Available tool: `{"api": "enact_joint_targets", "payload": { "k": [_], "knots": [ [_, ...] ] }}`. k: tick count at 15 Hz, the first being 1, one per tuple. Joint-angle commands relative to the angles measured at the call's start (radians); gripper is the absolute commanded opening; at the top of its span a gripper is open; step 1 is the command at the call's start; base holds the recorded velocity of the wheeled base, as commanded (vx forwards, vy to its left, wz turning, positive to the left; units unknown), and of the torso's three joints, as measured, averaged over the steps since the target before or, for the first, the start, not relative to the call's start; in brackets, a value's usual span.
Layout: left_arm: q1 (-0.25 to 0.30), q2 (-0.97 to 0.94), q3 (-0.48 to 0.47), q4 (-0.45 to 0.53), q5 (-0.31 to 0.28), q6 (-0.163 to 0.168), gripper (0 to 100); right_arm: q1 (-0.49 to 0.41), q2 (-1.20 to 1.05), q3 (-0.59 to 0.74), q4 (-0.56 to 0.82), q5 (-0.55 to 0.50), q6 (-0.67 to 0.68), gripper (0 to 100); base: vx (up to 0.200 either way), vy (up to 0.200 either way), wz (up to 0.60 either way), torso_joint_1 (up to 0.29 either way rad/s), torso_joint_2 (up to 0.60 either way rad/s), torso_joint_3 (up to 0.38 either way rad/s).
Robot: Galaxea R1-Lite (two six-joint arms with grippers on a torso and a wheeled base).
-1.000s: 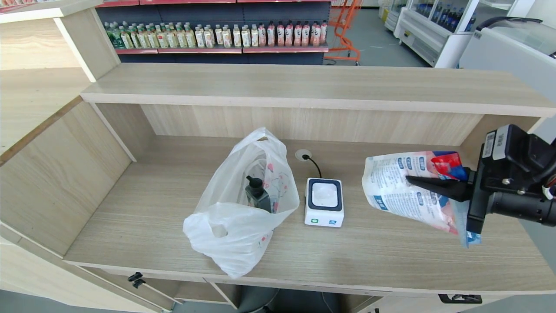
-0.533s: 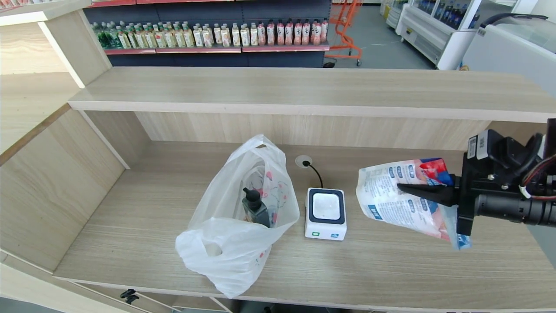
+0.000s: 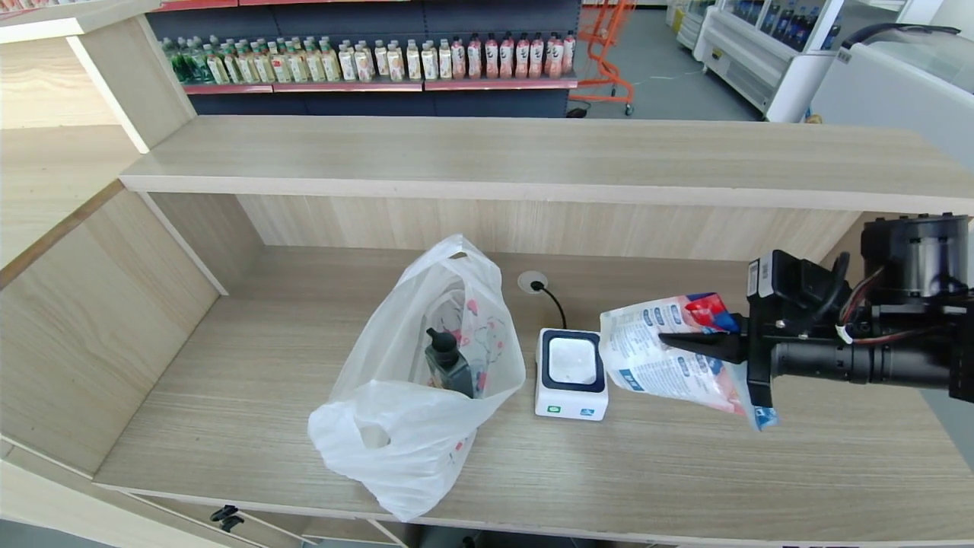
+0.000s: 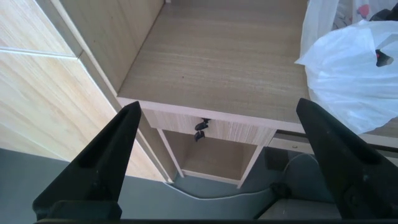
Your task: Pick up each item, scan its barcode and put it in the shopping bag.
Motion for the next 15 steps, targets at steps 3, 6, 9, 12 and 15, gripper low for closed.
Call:
{"api": "enact_joint_targets", "payload": {
  "k": [3, 6, 9, 12, 15],
  "knots": [
    [0.0, 0.0, 0.0, 0.0, 0.001, 0.0, 100, 0.023, 0.147, -0.119, -0.006, 0.027, -0.022, 0, 0.0, 0.0, 0.0, 0.0, 0.0, 0.0],
    [0.0, 0.0, 0.0, 0.0, 0.001, 0.0, 100, 0.028, 0.22, -0.176, -0.008, 0.066, -0.087, 0, 0.0, 0.0, 0.0, 0.0, 0.0, 0.0],
    [0.0, 0.0, 0.0, 0.0, 0.001, 0.0, 100, 0.032, 0.272, -0.204, -0.008, 0.08, -0.113, 0, 0.0, 0.0, 0.0, 0.0, 0.0, 0.0],
    [0.0, 0.0, 0.0, 0.0, 0.001, 0.0, 100, 0.039, 0.33, -0.23, -0.057, 0.081, -0.133, 0, 0.0, 0.0, 0.0, 0.0, 0.0, 0.0],
    [0.0, 0.0, 0.0, 0.0, 0.001, 0.0, 100, 0.049, 0.365, -0.273, -0.077, 0.081, -0.13, 0, 0.0, 0.0, 0.0, 0.0, 0.0, 0.0]
  ]
}}
